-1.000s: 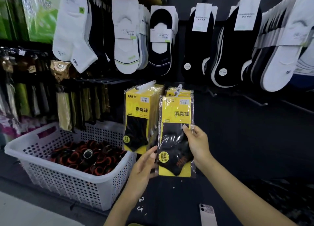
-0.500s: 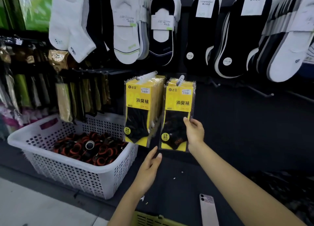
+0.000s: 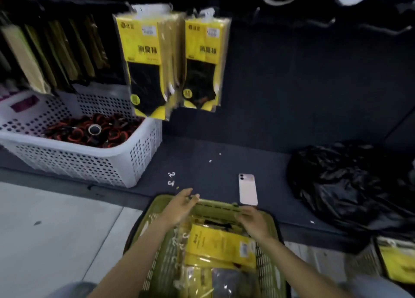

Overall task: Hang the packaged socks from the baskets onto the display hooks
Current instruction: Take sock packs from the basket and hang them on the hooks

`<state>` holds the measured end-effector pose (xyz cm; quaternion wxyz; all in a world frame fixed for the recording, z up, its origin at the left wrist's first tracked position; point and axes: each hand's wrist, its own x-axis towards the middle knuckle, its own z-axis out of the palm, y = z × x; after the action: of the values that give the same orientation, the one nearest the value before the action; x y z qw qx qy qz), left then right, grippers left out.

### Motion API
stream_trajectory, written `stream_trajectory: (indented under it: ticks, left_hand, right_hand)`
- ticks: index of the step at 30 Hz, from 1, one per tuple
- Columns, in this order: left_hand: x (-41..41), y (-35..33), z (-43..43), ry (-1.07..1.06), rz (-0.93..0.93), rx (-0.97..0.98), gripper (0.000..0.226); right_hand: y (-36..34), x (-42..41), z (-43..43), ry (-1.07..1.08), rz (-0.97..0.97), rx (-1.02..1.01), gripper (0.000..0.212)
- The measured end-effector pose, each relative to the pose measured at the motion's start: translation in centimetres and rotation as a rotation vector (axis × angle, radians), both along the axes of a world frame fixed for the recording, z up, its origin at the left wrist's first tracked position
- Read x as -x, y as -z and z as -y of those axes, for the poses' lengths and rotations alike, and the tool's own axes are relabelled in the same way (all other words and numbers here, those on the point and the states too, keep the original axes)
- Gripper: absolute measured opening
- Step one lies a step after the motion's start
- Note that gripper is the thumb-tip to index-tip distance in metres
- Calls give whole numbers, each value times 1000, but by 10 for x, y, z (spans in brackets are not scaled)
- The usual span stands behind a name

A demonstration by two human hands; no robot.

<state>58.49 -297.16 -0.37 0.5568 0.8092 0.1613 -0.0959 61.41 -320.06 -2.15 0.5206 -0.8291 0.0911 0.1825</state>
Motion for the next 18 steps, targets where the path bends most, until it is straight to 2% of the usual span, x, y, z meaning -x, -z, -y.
stream_trajectory:
  ticks: [2, 5, 7, 10, 13, 15, 18]
  left_hand:
    - [19, 26, 19, -69, -60, 41, 39]
    - [51, 66, 44, -159, -202, 49, 44]
    - [72, 90, 53, -192, -283, 53, 48]
    - [91, 115, 55, -247, -413, 61, 47]
    - [96, 133, 51, -249, -491, 25, 46]
    - [91, 138, 48, -244, -517, 30, 51]
    - [81, 136, 51, -313, -517, 69, 49]
  right_hand:
    - [33, 20, 21, 49, -77, 60, 33]
    - [68, 42, 43, -53, -269, 163, 16]
    - [86, 50, 49, -60, -301, 194, 23]
    - [100, 55, 47, 41, -366, 164, 59]
    - [109, 52, 39, 146, -488, 74, 72]
    - [114, 46, 35, 212, -521, 46, 75]
    - [126, 40, 34, 280, -508, 12, 59]
